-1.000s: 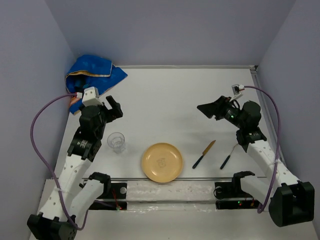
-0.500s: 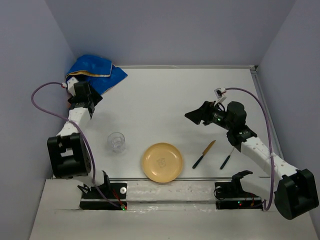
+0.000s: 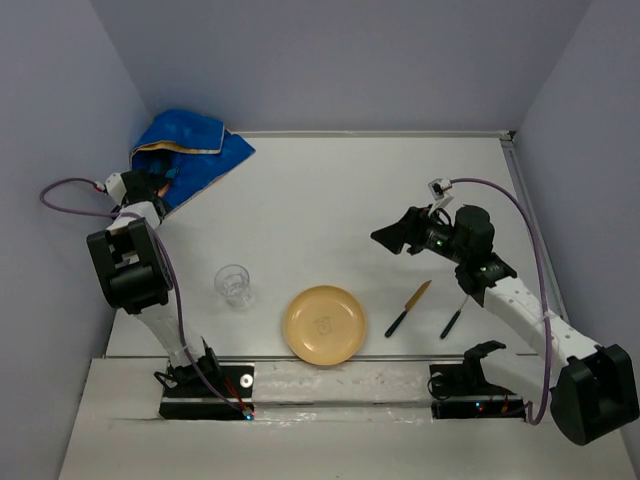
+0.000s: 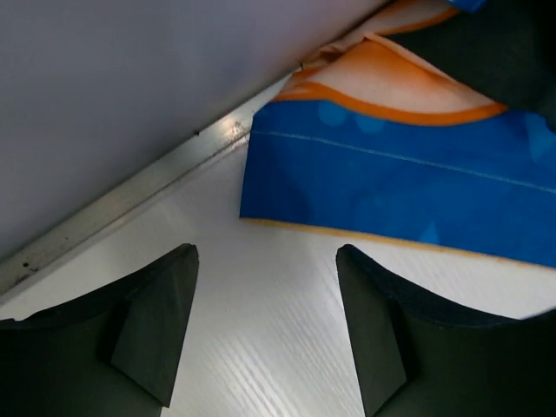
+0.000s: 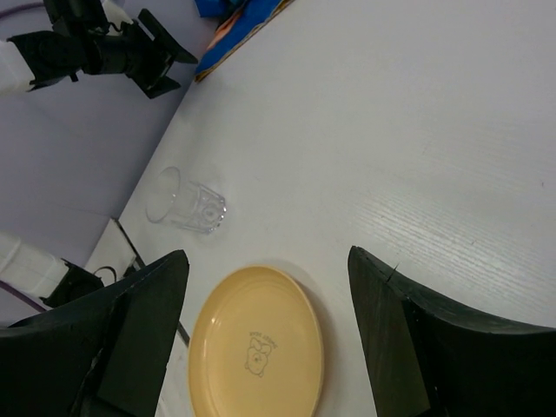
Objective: Set the dinner table for one person
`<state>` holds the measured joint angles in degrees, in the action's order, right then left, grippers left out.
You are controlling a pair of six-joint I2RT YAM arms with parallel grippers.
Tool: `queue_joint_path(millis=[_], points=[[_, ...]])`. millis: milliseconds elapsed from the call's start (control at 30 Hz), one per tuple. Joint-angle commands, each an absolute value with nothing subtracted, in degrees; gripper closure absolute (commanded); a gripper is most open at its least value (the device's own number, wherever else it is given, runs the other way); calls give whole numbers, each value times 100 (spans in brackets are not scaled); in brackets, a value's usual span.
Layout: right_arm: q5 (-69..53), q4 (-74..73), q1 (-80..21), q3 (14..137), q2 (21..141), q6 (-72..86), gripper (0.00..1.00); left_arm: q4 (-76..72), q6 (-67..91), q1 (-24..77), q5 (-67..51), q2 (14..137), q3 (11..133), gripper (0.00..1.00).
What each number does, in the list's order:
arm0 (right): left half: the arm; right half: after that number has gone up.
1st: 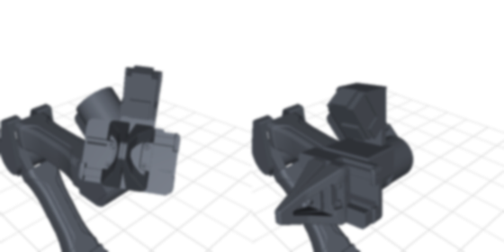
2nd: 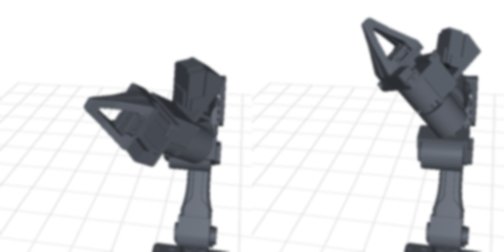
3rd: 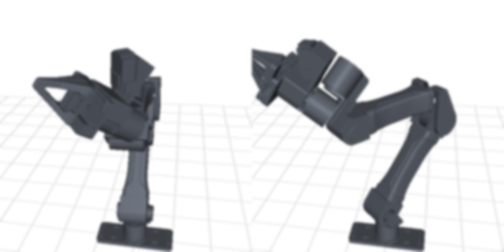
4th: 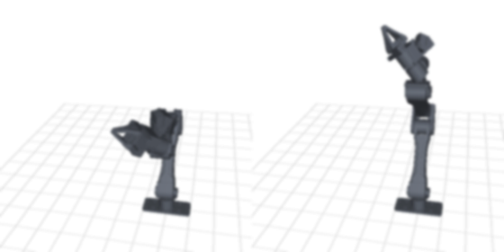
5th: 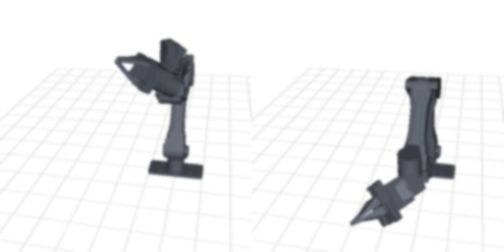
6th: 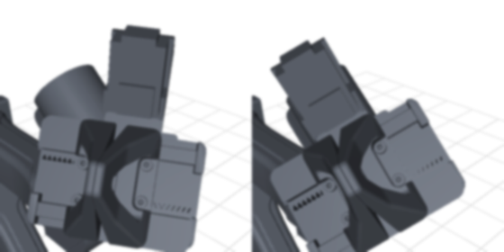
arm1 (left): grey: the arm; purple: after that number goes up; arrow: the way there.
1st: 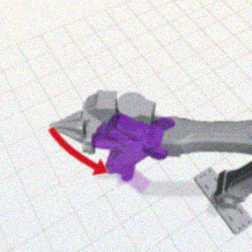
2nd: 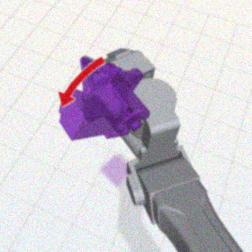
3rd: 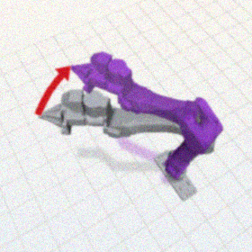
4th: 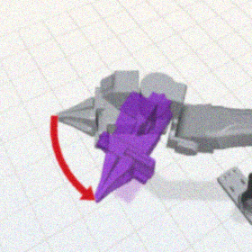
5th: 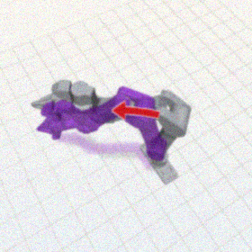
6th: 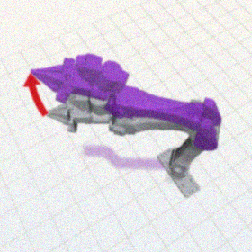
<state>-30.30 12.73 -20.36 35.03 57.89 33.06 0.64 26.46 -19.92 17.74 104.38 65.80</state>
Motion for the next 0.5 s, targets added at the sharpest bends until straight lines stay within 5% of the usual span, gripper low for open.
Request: queue_joint_path(millis=[0, 300, 467], points=[[-3278, 1310, -2083, 3612, 6011, 3164, 21, -158, 2707, -2135, 1978, 10792, 6969, 25], [-3401, 1371, -2188, 3709, 6345, 3103, 21, -9, 2953, -2338, 1556, 11469, 7646, 28], [-3322, 1371, -2241, 3805, 6460, 3138, 21, 150, 3181, -2443, 1064, 11768, 7857, 70]])
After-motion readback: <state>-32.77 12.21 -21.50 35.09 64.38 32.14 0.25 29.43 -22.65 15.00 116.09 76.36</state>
